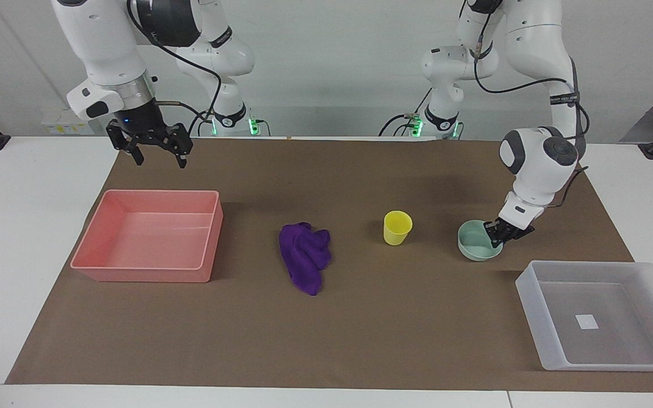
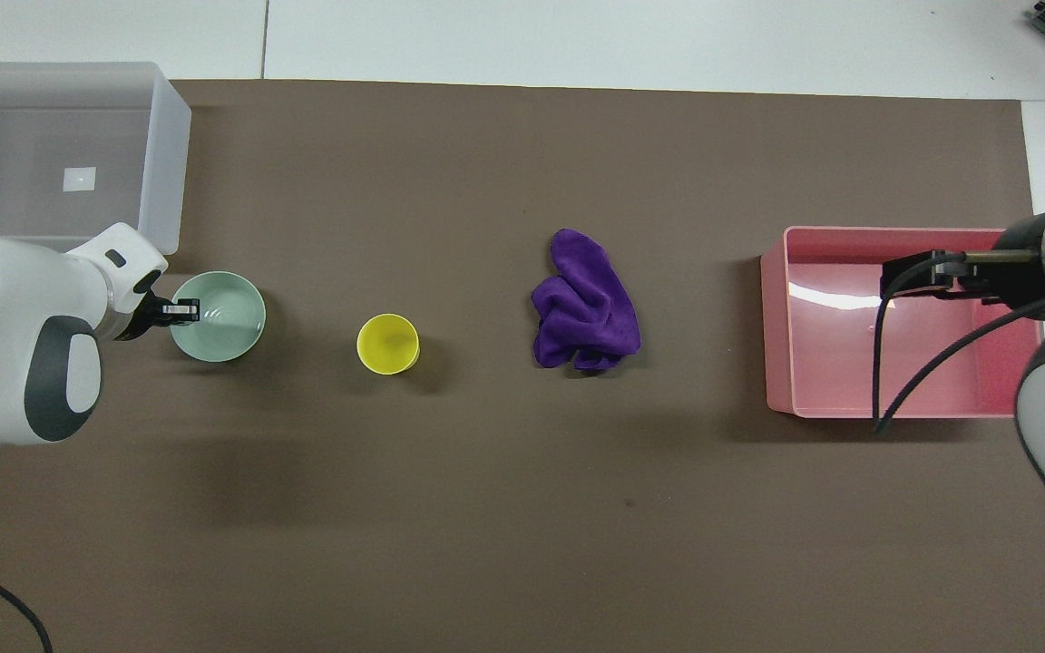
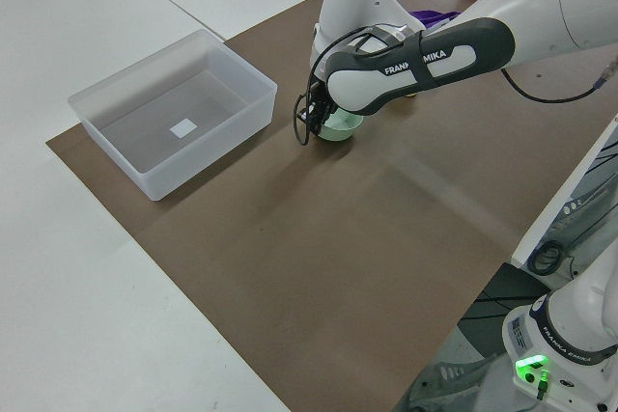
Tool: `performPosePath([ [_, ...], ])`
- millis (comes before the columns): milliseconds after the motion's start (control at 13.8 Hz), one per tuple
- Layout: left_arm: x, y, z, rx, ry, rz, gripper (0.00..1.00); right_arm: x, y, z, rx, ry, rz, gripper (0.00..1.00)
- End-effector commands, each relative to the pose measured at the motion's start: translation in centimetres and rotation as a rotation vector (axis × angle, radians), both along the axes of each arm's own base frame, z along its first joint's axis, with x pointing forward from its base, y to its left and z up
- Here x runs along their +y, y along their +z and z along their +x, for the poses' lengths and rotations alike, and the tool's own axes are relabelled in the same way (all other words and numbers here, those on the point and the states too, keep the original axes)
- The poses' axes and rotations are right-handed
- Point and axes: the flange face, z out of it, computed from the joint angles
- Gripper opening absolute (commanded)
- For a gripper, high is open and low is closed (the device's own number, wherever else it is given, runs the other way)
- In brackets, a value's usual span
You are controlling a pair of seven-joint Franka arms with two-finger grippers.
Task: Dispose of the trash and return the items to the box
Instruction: 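Grasp the green bowl rim with the left gripper while the right gripper rises, then lift the green bowl into the clear bin while the right gripper reaches the cloth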
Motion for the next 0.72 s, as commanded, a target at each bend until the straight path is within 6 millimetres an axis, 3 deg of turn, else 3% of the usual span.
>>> performPosePath([
  [0,0.5,4.6,0.5,0.025,0.005,0.008,0.0,4.3,-2.1,-0.1,-0.04,-0.01,0.027,1.0],
  [290,2.5,11.1,3.5,0.005,0.042,0.006,0.0,11.6,-7.6,2.6,-0.071,0.018,0.049,1.0],
  [652,4.5,11.1,6.4,-0.178,0.058,0.032,0.0,19.0,-14.7,4.5,-0.111,0.023,0.083,1.0],
])
